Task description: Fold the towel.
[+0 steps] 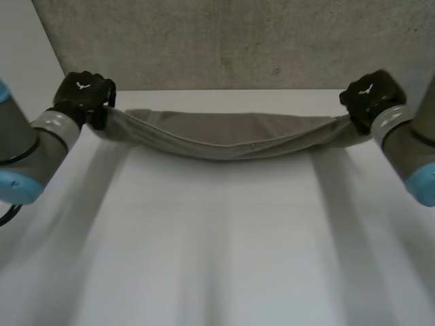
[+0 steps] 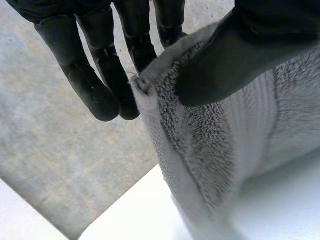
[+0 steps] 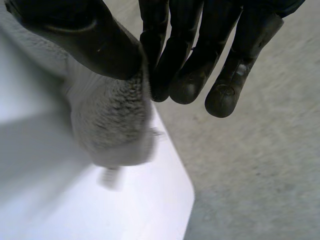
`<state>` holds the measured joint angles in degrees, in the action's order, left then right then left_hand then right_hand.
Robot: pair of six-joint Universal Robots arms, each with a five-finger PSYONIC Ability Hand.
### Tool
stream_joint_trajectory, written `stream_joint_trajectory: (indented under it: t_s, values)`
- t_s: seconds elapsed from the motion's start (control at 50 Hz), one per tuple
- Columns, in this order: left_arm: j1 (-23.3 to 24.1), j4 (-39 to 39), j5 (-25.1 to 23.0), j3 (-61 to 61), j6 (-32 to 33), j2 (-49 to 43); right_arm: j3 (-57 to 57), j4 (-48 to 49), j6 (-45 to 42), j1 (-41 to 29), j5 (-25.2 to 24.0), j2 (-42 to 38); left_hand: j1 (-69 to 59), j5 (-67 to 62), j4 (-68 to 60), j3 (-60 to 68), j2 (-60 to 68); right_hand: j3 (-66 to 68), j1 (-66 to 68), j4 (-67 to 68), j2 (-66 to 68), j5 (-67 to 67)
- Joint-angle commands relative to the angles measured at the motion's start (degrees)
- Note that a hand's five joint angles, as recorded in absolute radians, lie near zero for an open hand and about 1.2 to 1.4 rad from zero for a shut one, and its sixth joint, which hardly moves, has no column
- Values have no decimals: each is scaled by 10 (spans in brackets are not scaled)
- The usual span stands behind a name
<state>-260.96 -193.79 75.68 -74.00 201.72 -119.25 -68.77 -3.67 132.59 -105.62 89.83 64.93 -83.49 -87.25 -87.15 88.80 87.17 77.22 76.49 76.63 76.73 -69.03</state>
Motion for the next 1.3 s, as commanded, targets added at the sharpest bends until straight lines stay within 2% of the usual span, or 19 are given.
stream_joint_trajectory:
  t_s: [0.02, 0.06, 0.16, 0.34, 0.42, 0.58, 0.62, 0.66, 0.78, 0.82, 0.98, 1.16, 1.18, 1.2, 1.22, 1.24, 1.26, 1.28, 1.3]
  values:
    - [-37, -26, -36, -126, 9, 143, -59, -21, 2, 4, -18, 141, 35, 173, 72, -88, -72, 28, 35, 34, 33, -10]
    - [-55, -26, -61, -174, 9, 189, -63, -42, 1, 8, -19, 151, 35, 173, 72, -88, -72, 28, 35, 34, 33, -10]
    - [-67, -26, -96, -234, 10, 240, -71, -109, 1, 27, -25, 170, 35, 173, 72, -88, -72, 28, 35, 34, 33, -10]
    - [-70, -34, -104, -277, 14, 249, -108, -123, -3, 32, -61, 166, 35, 173, 72, -88, -72, 28, 35, 34, 33, -10]
    - [-62, -40, -100, -265, 17, 202, -116, -117, -4, 31, -64, 144, 35, 173, 72, -88, -72, 28, 35, 34, 33, -10]
    - [-51, -39, -94, -183, 33, 98, -100, -100, -7, 29, -65, 55, 35, 173, 72, -88, -72, 28, 35, 34, 33, -10]
    - [-41, -37, -93, -158, 35, 73, -74, -89, -6, 27, -61, 11, 35, 173, 72, -88, -72, 28, 35, 34, 33, -10]
    - [-24, -33, -75, -105, 40, 20, -57, -86, -6, 27, -60, -12, 35, 173, 72, -88, -72, 28, 35, 34, 33, -10]
    - [-4, -28, -28, -20, 54, -59, 10, -64, -4, 25, -59, -86, 35, 173, 72, -88, -72, 28, 35, 34, 33, -10]
    - [4, -23, -4, 37, 63, -113, 61, -25, -1, 24, -53, -141, 35, 173, 72, -88, -72, 28, 35, 34, 33, -10]
    - [31, -1, 27, 182, 70, -229, 154, 44, 0, 24, -17, -232, 35, 173, 72, -88, -72, 28, 35, 34, 33, -10]
    - [43, 61, 60, 308, 90, -322, 238, 64, -4, 23, -9, -313, 35, 173, 72, -88, -72, 28, 35, 34, 33, -10]
    - [51, 73, 61, 327, 93, -332, 250, 62, -4, 23, -8, -325, 75, 212, 111, -128, -111, 7, 14, 13, 12, 11]
    - [58, 83, 64, 340, 94, -339, 257, 61, -4, 23, -7, -335, 313, 451, 350, -366, -350, -345, -338, -339, -340, 363]
    - [58, 83, 64, 340, 94, -339, 257, 61, -4, 23, -7, -335, 316, 453, 352, -369, -352, -348, -341, -342, -343, 366]
    - [63, 92, 68, 348, 93, -343, 259, 61, -3, 23, -4, -338, 619, 756, 655, -672, -655, -661, -654, -656, -657, 680]
    - [63, 92, 68, 348, 93, -343, 259, 61, -3, 23, -4, -338, 622, 759, 658, -675, -659, -665, -657, -659, -660, 683]
    - [65, 95, 75, 352, 94, -344, 260, 63, -1, 22, -4, -338, 735, 873, 772, -788, -772, -672, -665, -666, -667, 690]
    - [65, 97, 83, 353, 93, -343, 261, 64, 0, 20, -3, -336, 733, 870, 769, -786, -770, -672, -665, -666, -667, 690]
